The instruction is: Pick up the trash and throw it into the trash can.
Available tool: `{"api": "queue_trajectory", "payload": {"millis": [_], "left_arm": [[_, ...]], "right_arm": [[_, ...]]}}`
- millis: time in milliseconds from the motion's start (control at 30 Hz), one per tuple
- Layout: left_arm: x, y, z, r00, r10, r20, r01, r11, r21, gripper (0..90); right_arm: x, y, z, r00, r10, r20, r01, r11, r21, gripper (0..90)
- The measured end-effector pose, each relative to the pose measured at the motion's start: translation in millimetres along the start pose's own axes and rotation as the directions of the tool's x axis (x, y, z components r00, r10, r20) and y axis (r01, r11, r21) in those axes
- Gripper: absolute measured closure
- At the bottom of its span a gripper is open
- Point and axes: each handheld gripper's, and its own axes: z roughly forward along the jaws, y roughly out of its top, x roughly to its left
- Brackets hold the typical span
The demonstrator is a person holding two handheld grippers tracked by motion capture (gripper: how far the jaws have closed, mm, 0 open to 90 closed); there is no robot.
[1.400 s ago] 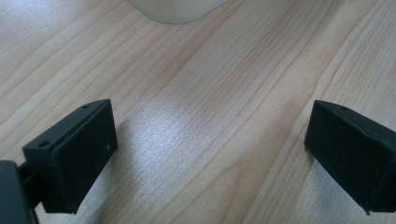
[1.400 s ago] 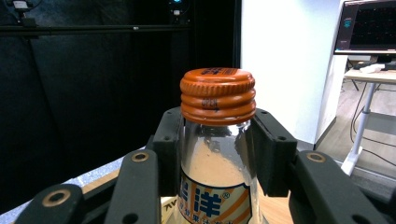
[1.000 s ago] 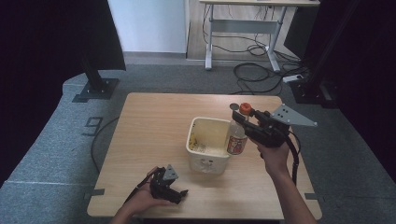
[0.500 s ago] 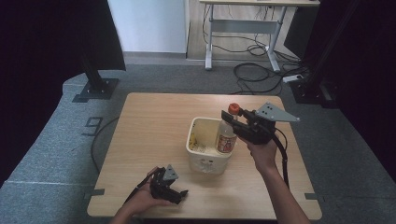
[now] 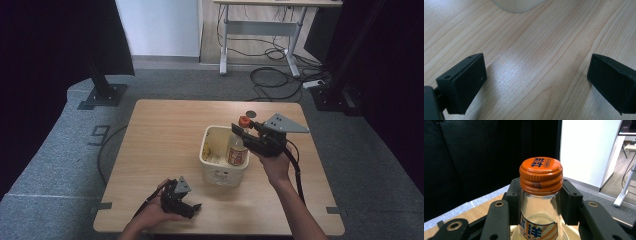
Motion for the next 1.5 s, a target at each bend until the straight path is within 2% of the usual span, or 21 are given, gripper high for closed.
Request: {"api": "queue_trajectory", "payload": {"millis": [67,100,167,467,800,1067,1500], "left_arm": [[0.0,0.0,0.0,1.0,0.0,0.0,0.0,1.0,0.0,2.5],[0.0,0.0,0.0,1.0,0.001,0.001,-0.001,1.0,0.0,2.4],[0.0,0.0,0.0,1.0,0.001,0.0,-0.001,1.0,0.0,2.4],[-0.1,0.0,0.1,1.0,-0.001,0.0,0.001,1.0,-0.002,2.4],[0.0,0.0,0.1,1.0,0.0,-0.001,0.0,1.0,-0.002,2.4],[0.0,0.0,0.1,1.0,0.001,0.0,-0.001,1.0,-0.002,2.4],[0.0,0.0,0.1,1.0,0.001,0.001,-0.001,1.0,-0.002,2.4]], "right_arm": [[0.2,-1.5,1.2,1.0,-0.004,-0.001,0.004,1.0,0.008,58.5],[1.4,-6.6,5.3,0.9999,-0.013,-0.001,0.013,0.999,0.033,58.5],[2.1,-11.6,8.5,0.9999,-0.015,-0.003,0.015,0.999,0.047,58.6],[1.9,-31.9,19.4,0.9999,0.004,-0.016,-0.002,0.997,0.082,58.6],[2.8,-45.4,26.4,0.9998,0.001,-0.018,0.001,0.993,0.12,58.7],[1.9,-58.2,31.1,0.9995,0.021,-0.023,-0.017,0.99,0.142,58.8],[1.4,-78.8,38.2,0.9994,0.026,-0.025,-0.02,0.98,0.198,58.8]]}}
